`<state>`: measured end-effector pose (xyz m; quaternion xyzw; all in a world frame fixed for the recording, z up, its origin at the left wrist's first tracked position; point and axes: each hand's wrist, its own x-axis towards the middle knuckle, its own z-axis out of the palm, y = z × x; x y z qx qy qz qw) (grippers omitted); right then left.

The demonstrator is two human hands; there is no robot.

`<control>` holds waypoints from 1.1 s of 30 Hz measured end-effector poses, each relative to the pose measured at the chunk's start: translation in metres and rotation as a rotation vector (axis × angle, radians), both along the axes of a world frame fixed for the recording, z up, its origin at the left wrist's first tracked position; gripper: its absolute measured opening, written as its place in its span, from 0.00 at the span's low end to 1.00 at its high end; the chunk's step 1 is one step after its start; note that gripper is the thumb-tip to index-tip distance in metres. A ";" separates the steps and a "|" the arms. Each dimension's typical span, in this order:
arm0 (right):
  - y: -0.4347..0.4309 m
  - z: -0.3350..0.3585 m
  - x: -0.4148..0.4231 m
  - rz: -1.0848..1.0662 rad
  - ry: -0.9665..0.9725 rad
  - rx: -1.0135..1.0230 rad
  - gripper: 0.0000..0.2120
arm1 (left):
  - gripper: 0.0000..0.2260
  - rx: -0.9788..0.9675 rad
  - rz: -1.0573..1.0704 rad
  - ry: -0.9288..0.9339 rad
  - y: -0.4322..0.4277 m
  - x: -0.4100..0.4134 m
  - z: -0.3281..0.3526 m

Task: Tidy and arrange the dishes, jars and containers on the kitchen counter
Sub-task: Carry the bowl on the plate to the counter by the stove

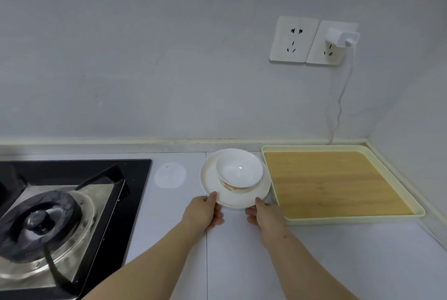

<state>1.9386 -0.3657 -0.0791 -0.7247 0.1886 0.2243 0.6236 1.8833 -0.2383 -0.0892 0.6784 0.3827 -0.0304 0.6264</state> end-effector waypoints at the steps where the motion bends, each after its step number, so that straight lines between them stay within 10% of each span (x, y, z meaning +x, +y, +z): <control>1: 0.001 -0.001 0.003 -0.008 0.004 0.000 0.16 | 0.19 0.003 -0.002 -0.004 0.001 0.002 0.000; 33: 0.005 -0.003 0.006 -0.050 0.123 0.128 0.10 | 0.14 -0.053 -0.027 -0.038 -0.002 0.007 0.000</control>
